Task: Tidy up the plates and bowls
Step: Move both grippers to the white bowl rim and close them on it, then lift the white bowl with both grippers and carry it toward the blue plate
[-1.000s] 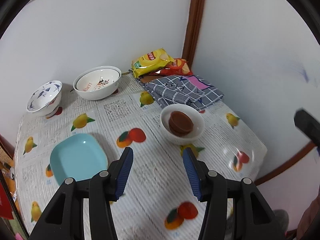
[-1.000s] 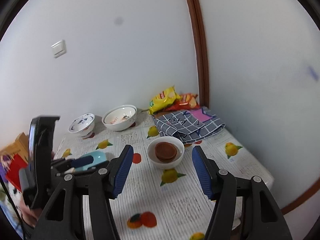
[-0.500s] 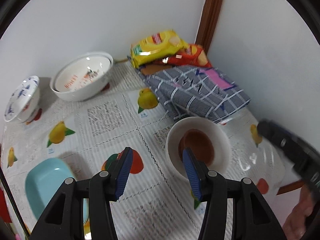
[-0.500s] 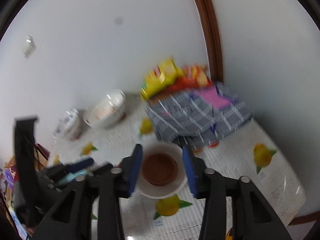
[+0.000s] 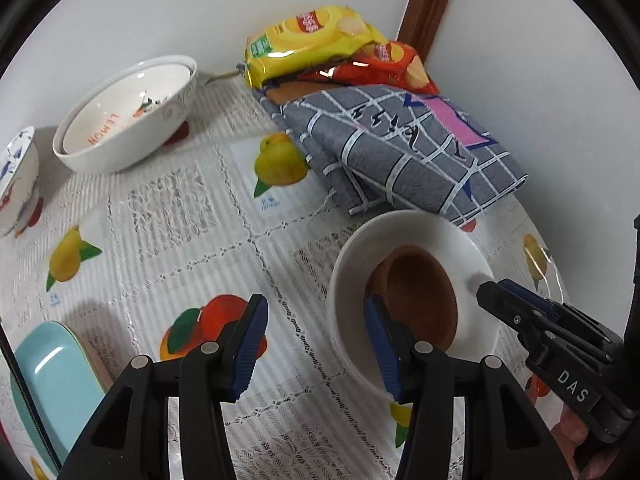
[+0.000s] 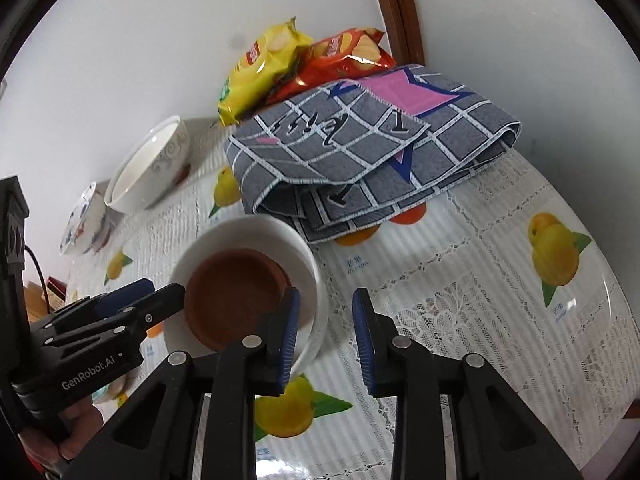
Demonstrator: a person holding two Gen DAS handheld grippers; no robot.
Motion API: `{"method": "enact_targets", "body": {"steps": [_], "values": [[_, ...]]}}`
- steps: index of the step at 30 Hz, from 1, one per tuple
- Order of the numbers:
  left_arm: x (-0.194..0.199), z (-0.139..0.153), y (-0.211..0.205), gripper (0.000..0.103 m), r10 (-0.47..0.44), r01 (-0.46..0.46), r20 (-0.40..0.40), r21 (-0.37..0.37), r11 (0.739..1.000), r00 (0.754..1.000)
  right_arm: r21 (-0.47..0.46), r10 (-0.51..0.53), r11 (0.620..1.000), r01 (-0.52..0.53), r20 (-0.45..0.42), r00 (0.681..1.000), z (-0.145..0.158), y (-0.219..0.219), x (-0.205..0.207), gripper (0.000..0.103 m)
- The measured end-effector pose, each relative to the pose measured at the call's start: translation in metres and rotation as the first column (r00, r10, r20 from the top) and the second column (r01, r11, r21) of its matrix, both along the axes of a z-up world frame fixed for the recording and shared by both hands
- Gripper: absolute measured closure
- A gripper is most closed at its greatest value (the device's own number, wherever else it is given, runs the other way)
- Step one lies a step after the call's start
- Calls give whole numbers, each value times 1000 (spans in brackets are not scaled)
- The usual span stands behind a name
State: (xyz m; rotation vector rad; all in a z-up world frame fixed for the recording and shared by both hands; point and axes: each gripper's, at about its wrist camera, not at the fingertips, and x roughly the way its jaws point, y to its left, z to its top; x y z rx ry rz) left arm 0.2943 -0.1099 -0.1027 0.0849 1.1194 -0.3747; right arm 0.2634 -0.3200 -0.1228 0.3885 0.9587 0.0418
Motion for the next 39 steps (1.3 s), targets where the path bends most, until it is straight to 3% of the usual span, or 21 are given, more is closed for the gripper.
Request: {"method": "enact_targets", "body": {"steps": [11,21,30,39], "values": [[3,-23,-8,63,30,-28,-31,53,998,999,-50,7,999,-8,-2,1000,-11,9,1,75],[2,-28,-10,63,41,-40,-22,65,997,999,-78,-5,997,4,-11,1000,-15,13,7,75],[4,-34,-9,63,42,-40,-43,35,999,998,-82,-26,996,25,-9,1000,-16,14,7,75],[2,-35,-7,72,49,-49,-63,-2,999,997,-82,-43,996,40,-30,999,-18,16,9,75]]}}
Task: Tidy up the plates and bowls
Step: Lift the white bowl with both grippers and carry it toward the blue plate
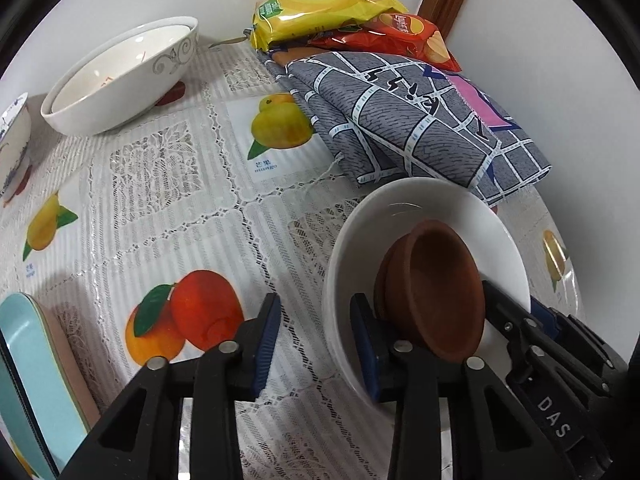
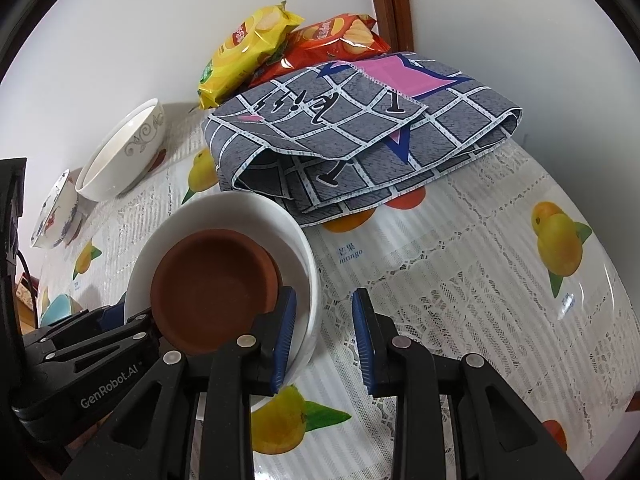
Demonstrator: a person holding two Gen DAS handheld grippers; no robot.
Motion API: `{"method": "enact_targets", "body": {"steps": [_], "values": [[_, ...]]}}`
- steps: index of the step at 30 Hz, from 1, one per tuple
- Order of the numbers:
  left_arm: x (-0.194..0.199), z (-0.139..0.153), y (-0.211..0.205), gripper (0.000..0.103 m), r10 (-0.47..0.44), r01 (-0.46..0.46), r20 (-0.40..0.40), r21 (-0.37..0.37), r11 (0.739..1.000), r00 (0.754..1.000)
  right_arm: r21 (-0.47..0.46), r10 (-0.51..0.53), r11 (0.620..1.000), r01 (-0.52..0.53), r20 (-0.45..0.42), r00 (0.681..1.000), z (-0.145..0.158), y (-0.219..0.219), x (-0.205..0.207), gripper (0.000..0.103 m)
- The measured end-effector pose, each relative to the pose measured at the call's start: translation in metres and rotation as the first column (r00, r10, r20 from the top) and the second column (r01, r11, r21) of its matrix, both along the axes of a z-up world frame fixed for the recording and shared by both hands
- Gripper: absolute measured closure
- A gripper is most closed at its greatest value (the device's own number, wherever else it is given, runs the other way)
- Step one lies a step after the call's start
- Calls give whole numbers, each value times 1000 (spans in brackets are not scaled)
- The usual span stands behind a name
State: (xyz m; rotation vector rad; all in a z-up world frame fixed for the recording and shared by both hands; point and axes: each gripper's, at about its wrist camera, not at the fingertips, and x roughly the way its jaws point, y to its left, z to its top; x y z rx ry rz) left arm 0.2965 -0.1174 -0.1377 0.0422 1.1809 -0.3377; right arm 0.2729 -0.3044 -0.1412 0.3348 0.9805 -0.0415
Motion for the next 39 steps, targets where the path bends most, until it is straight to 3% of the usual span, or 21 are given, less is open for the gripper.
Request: {"method": "enact_targets", "body": {"steps": [6,16,29,34,39], "values": [[-5,1,-5,80,-17,17,25,11,1000,1000,-19,9,1000,-9,-25,1000,-1,3,5,75],[-4,1,-8,80,-15,13,29,46,999,999,-34,9,999,-9,-3,1000,-2,4,4,75],[-4,-2,-6,82,-4,4,29,18,1000,1000,-10,-13,1000,14,52,999,-3,5,-4,76],[-4,-3,-5,88,-9,9,6,-11,1000,1000,6,-5,1000,5,33,999,-2,7,-1,91],[-6,-3,-5,88,-4,4,7,-13,1000,1000,14,-15,1000,15,34,999,-2,8,0,91]]}}
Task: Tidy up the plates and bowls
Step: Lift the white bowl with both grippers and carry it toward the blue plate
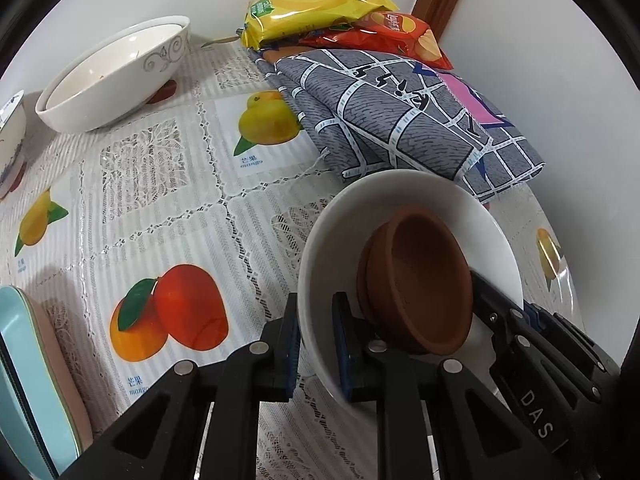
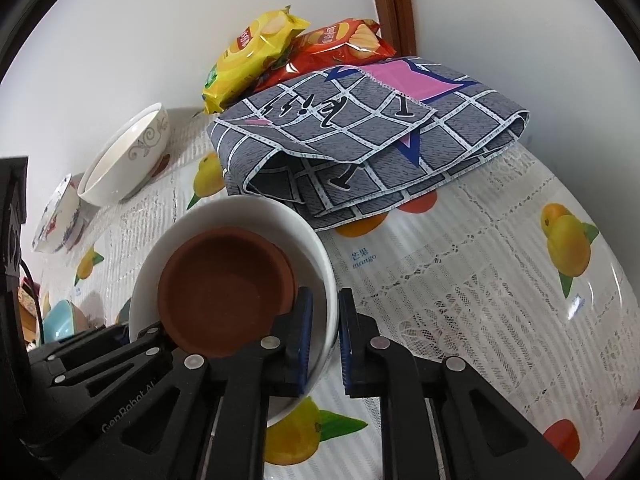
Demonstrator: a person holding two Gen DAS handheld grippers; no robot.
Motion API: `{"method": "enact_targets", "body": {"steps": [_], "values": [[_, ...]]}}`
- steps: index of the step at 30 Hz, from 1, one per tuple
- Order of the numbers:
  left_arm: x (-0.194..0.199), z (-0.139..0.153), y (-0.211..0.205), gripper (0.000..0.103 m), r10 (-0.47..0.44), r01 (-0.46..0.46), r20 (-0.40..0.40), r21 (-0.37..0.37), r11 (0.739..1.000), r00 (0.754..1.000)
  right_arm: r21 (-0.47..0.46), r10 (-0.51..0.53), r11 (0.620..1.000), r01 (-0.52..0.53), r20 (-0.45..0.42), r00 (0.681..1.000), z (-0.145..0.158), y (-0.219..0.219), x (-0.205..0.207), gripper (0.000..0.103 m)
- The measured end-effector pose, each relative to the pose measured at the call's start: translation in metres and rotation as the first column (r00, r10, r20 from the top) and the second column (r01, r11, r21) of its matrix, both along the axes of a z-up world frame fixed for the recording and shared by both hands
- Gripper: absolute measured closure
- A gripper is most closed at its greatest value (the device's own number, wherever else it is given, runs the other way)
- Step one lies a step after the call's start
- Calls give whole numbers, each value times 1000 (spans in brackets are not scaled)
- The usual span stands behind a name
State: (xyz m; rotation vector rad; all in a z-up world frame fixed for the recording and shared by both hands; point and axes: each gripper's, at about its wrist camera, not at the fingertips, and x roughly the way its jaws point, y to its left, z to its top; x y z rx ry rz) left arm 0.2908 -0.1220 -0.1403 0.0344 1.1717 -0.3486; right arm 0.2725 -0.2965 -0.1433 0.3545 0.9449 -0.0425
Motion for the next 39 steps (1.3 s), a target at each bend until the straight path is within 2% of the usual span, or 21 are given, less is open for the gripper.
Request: {"method": "enact_targets", "body": {"steps": [6,12,19,23,39], "values": [[-2,1,3,88,-1,1,-18,10,1000,1000,11,3,1000,-3,9,1000,3,1,-3,91],[-7,8,2,89,1,-1,12,33,999,1000,42,-6,999,6,17,1000,6,0,-8,91],[-16,26,5,89,10,-12,43,33,999,999,78,-13,997,10,34,999,20,-4,-16,91],[-22,32,15,89,27,-28,44,24,999,999,65,-7,998,2,66,998,34,0,-24,94],[-40,45,64,89,109,-112,67,37,993,992,72,101,992,-108,91,991,43,46,-34,95]]}}
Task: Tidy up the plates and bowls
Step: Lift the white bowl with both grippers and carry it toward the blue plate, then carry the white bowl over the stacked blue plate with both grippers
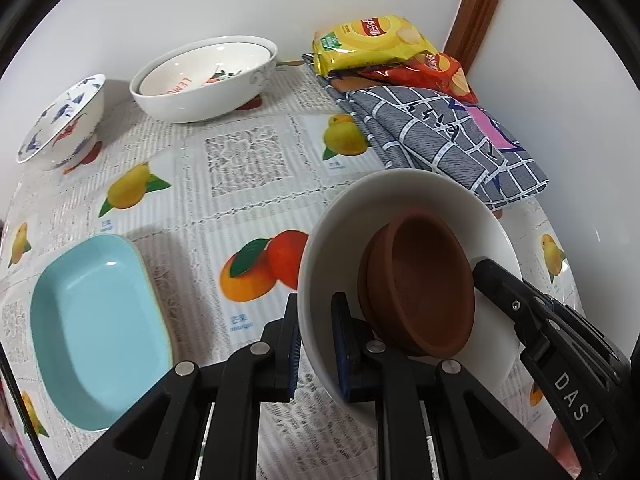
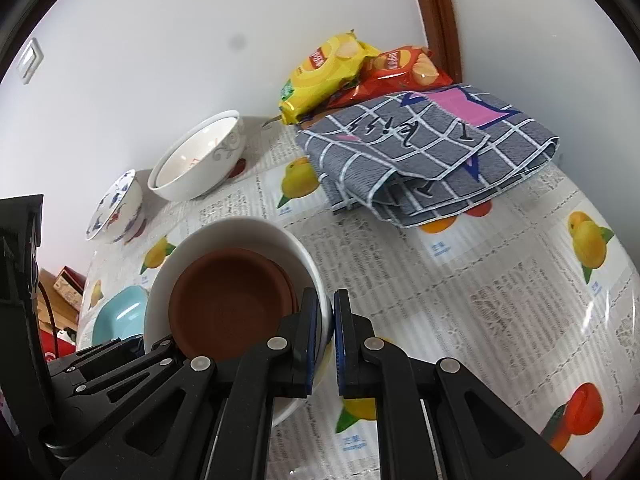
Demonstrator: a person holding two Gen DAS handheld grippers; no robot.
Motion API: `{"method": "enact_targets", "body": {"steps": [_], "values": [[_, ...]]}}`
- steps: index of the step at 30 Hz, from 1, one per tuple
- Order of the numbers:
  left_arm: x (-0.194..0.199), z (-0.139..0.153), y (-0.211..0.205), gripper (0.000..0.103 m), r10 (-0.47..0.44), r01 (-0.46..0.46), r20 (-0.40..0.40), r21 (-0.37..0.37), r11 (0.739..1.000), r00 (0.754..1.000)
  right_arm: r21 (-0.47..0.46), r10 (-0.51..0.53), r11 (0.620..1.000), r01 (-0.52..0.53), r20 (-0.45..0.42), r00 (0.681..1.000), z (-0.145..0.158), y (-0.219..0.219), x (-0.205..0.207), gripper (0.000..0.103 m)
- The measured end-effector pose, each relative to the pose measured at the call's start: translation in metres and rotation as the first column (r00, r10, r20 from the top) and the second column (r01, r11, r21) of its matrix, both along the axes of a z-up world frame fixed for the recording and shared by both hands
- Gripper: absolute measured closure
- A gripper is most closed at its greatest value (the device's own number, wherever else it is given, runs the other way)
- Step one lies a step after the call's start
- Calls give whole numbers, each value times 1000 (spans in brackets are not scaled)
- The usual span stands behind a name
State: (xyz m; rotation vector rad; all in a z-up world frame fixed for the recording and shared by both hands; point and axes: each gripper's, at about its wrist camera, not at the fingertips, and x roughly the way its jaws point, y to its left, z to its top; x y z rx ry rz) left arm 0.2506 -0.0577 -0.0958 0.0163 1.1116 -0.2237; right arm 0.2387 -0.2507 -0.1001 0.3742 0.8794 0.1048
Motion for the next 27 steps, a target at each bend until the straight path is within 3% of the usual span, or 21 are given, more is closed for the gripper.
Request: {"method": "enact_targets", "body": {"steps": [16,27], "values": [[-13,12,25,89,40,-40,26,0,999,999,15,37,999,-38,28,999,11,21,-7,95],[-12,2,34,88,52,-52,8,-5,999,999,13,58,998,-58,17,998,5,32,-3,95]]}}
